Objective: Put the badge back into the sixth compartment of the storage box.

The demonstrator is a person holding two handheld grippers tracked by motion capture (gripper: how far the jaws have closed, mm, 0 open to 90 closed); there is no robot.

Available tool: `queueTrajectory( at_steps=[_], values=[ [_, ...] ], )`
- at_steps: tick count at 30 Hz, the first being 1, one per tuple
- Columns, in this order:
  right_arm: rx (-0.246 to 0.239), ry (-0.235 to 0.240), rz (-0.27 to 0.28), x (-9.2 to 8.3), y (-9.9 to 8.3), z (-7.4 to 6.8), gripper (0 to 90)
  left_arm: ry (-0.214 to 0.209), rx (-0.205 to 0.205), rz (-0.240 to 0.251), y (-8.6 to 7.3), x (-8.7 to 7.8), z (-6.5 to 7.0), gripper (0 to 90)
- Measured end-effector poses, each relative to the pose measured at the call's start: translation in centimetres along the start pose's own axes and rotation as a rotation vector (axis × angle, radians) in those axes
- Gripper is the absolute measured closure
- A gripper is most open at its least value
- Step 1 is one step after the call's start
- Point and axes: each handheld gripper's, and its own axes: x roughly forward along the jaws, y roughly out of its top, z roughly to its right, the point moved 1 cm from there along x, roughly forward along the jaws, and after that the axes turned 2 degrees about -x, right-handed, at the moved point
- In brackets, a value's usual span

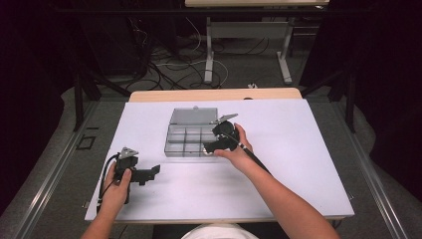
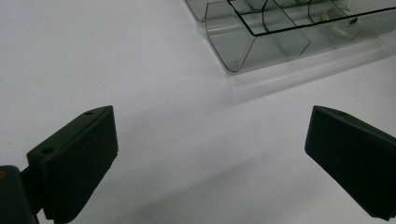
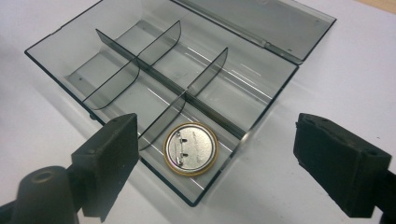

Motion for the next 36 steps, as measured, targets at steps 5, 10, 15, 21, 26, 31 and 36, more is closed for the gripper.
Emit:
queueTrajectory(
  at_steps=[5, 10, 15, 21, 26, 31, 36],
  values=[
    [0.001, 0.008, 0.021, -0.9, -0.2, 0.6, 12.8, 0.000, 0.000, 0.001, 0.0, 0.0, 0.0, 3.1],
    [0.011, 0.002, 0.022, -1.8, -0.7, 1.1, 11.1, -0.002, -0.001, -0.002, 0.0, 0.0, 0.1, 3.1],
    [0.020, 0.001, 0.034, -2.6, -1.3, 1.7, 10.6, -0.002, -0.004, -0.003, 0.0, 0.1, 0.1, 3.1],
    [0.022, 0.002, 0.034, -3.6, -2.0, 2.4, 10.5, -0.003, -0.003, -0.003, 0.0, 0.1, 0.1, 3.1],
    [0.019, -0.014, 0.031, -4.4, -2.6, 2.9, 9.6, -0.003, -0.003, -0.003, 0.0, 0.1, 0.1, 3.1],
    [0.029, -0.024, 0.039, -5.1, -3.3, 3.4, 6.7, -0.002, -0.003, 0.000, -0.1, 0.1, 0.1, 3.1],
    [0.049, -0.025, 0.042, -5.7, -4.1, 4.0, 3.0, -0.001, 0.003, -0.006, -0.1, 0.1, 0.1, 3.1]
  ],
)
